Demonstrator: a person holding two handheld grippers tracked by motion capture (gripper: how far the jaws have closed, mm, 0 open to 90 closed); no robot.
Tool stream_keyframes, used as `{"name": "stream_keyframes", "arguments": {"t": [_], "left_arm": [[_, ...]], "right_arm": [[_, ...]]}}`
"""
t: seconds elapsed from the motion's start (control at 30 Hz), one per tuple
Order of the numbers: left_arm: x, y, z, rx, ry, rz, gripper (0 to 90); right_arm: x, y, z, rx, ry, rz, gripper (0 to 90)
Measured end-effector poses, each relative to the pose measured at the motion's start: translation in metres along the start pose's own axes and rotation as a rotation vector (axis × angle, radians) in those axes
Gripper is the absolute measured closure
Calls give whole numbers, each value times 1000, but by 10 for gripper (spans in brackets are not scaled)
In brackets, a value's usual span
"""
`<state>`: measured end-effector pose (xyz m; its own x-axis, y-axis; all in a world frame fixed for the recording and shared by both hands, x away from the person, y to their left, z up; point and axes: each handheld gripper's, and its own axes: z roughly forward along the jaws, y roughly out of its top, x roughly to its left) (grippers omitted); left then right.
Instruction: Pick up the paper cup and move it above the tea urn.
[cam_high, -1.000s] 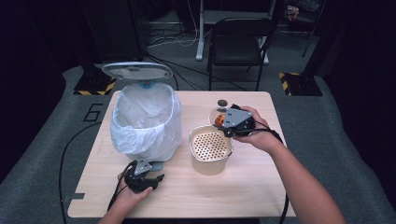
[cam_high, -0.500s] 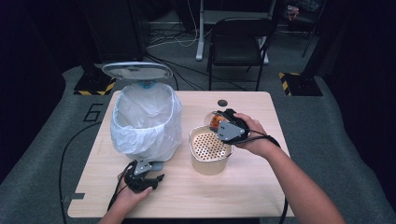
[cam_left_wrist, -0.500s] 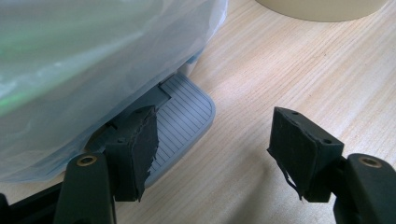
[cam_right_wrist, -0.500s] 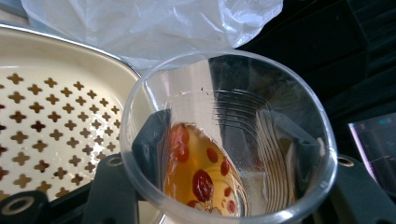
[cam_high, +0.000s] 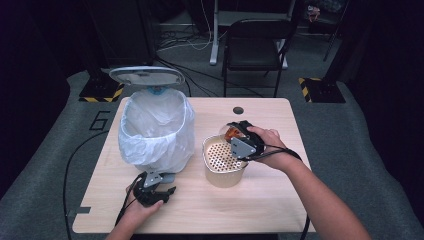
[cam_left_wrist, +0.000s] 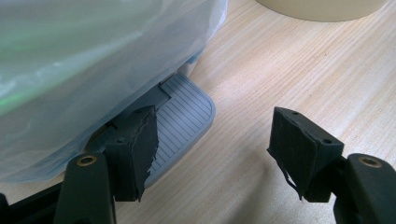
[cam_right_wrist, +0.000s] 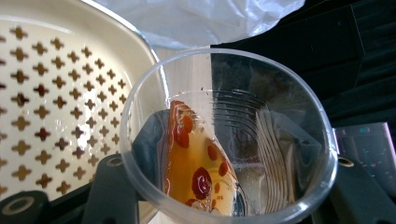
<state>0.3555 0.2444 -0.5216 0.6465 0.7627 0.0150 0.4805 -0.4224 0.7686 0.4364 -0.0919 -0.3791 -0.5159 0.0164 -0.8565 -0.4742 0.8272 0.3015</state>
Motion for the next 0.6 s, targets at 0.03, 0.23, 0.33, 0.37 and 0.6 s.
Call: {"name": "stream_keyframes", "arguments": {"t": [0.03, 0.23, 0.33, 0.37, 0.6], "left_arm": [[0, 0, 0, 0, 0, 0, 324], [0, 0, 0, 0, -1, 0, 324], [0, 0, 0, 0, -2, -1, 324], [0, 0, 0, 0, -2, -1, 324], [0, 0, 0, 0, -1, -1, 324]], "right_arm": [[1, 1, 0, 6, -3, -11, 444], [6, 5, 0, 55, -46, -174, 444], [8, 8, 1, 75, -64, -239, 443], [9, 8, 1, 77, -67, -251, 443], [20, 11, 4, 121, -109, -410, 442]]}}
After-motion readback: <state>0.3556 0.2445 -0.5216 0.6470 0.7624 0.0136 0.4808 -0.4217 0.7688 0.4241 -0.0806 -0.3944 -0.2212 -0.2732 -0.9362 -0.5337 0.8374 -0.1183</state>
